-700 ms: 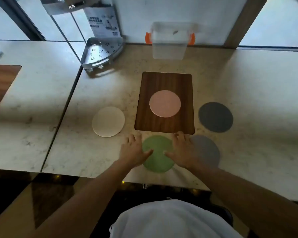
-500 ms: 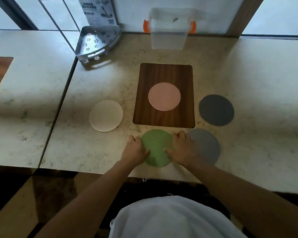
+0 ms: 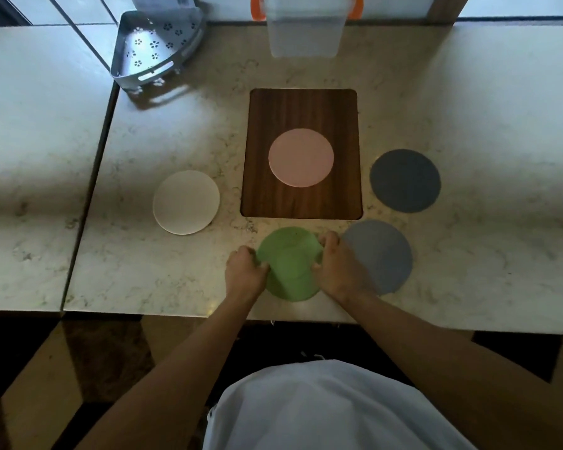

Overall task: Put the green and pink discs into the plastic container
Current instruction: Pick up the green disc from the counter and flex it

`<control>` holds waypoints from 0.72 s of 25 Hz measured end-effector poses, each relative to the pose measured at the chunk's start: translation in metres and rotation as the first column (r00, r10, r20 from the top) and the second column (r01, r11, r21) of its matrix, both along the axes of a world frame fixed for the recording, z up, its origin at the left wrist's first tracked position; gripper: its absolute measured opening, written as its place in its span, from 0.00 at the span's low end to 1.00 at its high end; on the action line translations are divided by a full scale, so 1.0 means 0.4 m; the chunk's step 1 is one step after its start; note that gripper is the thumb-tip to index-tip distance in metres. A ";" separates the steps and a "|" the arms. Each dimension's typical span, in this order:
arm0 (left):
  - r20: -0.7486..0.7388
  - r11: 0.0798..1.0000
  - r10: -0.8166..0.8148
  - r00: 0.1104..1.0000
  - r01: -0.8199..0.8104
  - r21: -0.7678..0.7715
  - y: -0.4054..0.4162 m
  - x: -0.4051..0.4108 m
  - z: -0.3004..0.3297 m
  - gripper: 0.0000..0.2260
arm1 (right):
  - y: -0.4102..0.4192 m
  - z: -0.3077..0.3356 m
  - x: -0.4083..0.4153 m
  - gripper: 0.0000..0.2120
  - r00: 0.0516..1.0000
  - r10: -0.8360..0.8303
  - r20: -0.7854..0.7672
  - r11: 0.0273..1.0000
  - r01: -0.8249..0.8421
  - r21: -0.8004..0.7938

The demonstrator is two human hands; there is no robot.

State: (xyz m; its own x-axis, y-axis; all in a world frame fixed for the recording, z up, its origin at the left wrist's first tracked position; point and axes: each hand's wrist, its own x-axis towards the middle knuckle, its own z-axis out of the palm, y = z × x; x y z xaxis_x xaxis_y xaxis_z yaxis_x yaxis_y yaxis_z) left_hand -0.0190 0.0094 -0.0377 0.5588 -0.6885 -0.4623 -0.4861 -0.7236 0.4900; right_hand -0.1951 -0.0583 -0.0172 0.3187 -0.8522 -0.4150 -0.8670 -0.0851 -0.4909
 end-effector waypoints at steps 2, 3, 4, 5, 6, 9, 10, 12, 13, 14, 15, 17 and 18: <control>-0.038 0.999 0.027 0.999 -0.026 0.027 -0.004 -0.003 -0.007 0.09 | -0.007 -0.001 -0.010 0.15 0.990 -0.090 0.104 0.996 0.088 0.030; -0.050 0.999 0.030 0.998 -0.028 0.040 -0.003 -0.008 -0.010 0.08 | -0.010 -0.002 -0.017 0.13 0.974 -0.157 0.163 0.987 0.148 0.064; -0.050 0.999 0.031 0.998 -0.029 0.041 -0.003 -0.015 -0.010 0.08 | -0.014 -0.004 -0.027 0.12 0.949 -0.227 0.221 0.972 0.207 0.107; -0.049 0.999 0.033 0.998 -0.031 0.032 -0.006 -0.026 -0.009 0.07 | -0.021 -0.008 -0.042 0.11 0.920 -0.287 0.267 0.955 0.256 0.147; -0.062 0.999 0.034 0.997 -0.033 0.015 -0.013 -0.040 -0.005 0.06 | -0.027 -0.013 -0.061 0.11 0.896 -0.331 0.296 0.941 0.291 0.170; -0.172 0.999 0.016 0.985 -0.023 -0.036 -0.060 -0.100 0.009 0.03 | -0.048 -0.033 -0.136 0.09 0.864 -0.412 0.290 0.911 0.392 0.127; -0.197 0.999 -0.009 0.980 0.000 -0.044 -0.082 -0.131 0.015 0.03 | -0.055 -0.038 -0.167 0.09 0.851 -0.438 0.290 0.897 0.432 0.087; -0.227 0.997 -0.047 0.973 0.034 -0.063 -0.124 -0.191 0.027 0.02 | -0.070 -0.041 -0.230 0.08 0.815 -0.487 0.314 0.862 0.506 0.024; -0.241 0.996 -0.054 0.969 0.037 -0.075 -0.145 -0.217 0.029 0.02 | -0.078 -0.042 -0.260 0.08 0.795 -0.514 0.322 0.842 0.540 0.009; -0.254 0.996 -0.058 0.965 0.037 -0.086 -0.164 -0.238 0.029 0.04 | -0.086 -0.043 -0.289 0.08 0.775 -0.541 0.326 0.821 0.571 0.005; -0.263 0.995 -0.063 0.963 0.040 -0.094 -0.182 -0.256 0.026 0.05 | -0.094 -0.045 -0.313 0.08 0.755 -0.568 0.327 0.800 0.600 0.003; -0.270 0.994 -0.071 0.960 0.047 -0.097 -0.207 -0.276 0.019 0.03 | -0.108 -0.050 -0.346 0.08 0.733 -0.600 0.321 0.773 0.634 -0.004; -0.272 0.994 -0.078 0.959 0.055 -0.089 -0.216 -0.285 0.014 0.02 | -0.114 -0.053 -0.360 0.08 0.732 -0.604 0.315 0.770 0.638 -0.003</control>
